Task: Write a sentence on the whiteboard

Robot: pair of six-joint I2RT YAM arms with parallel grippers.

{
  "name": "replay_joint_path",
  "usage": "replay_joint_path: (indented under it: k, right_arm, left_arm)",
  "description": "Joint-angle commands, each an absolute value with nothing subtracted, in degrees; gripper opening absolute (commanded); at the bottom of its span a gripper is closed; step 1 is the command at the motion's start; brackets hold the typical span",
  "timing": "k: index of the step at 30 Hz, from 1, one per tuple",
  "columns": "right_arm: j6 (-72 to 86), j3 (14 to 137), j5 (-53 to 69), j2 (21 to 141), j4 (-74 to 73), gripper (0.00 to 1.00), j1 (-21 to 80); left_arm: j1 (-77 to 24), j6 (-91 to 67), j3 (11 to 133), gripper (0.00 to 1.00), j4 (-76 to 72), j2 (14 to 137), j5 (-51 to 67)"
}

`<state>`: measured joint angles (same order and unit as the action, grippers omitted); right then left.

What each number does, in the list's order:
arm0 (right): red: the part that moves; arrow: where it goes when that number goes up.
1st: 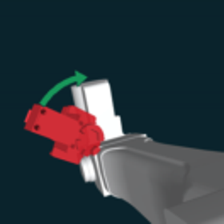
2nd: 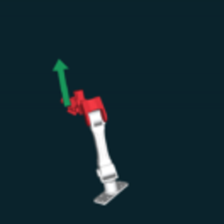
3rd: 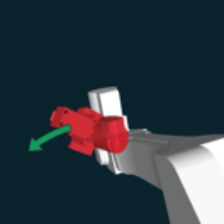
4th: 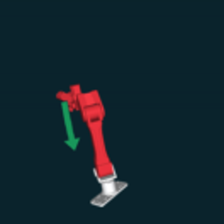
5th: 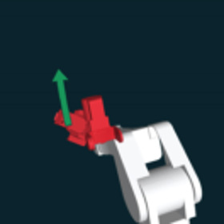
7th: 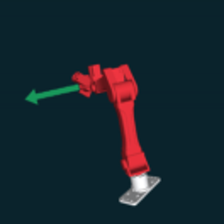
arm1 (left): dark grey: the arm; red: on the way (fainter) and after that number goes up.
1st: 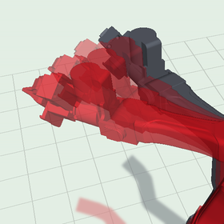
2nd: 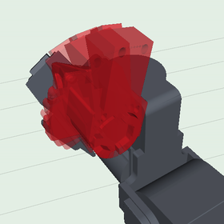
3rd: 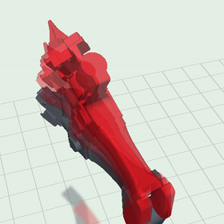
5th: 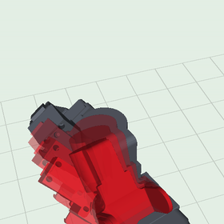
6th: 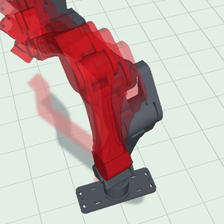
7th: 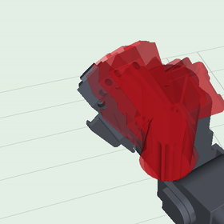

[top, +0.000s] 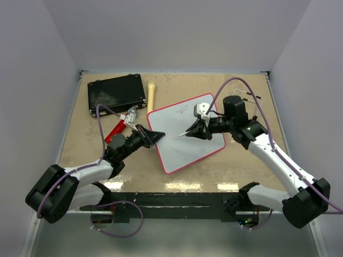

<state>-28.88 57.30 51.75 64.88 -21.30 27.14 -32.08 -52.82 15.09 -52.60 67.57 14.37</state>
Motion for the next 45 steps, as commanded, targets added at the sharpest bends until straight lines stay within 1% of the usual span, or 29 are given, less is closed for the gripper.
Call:
replay_joint_path:
  k: [1, 12, 15, 19, 22, 28, 45]
  right_arm:
    - [-27.3, 59.8, 49.0, 65.7, -18.5, 0.00, 28.3]
    - [-25.5, 62.5, 44.6, 68.1, -16.3, 0.00, 31.8]
    - [-24.1, 61.9, 41.0, 68.9, -14.0, 0.00, 34.4]
    - [-21.4, 61.9, 39.0, 70.1, -9.2, 0.00, 35.7]
    - [-19.3, 62.0, 35.1, 71.2, -5.9, 0.00, 36.0]
    - [-15.5, 61.4, 30.9, 73.0, -1.6, 0.00, 36.1]
    - [-12.5, 60.5, 25.3, 78.0, 2.2, 0.00, 38.5]
  left_arm:
    - [-32.2, -50.2, 15.1, 0.00, -59.9, 67.3, 10.8]
    - [-32.2, -51.7, 14.9, 0.00, -60.5, 67.4, 9.1]
    - [-32.2, -51.9, 14.9, 0.00, -60.6, 67.7, 8.9]
    - [-32.3, -52.5, 15.0, 0.00, -61.3, 68.3, 9.1]
    - [-32.5, -52.6, 14.9, 0.00, -61.3, 68.3, 9.1]
    - [-32.7, -53.3, 14.7, 0.00, -61.9, 68.5, 9.0]
    - [-33.1, -53.7, 14.4, 0.00, -62.7, 68.9, 8.7]
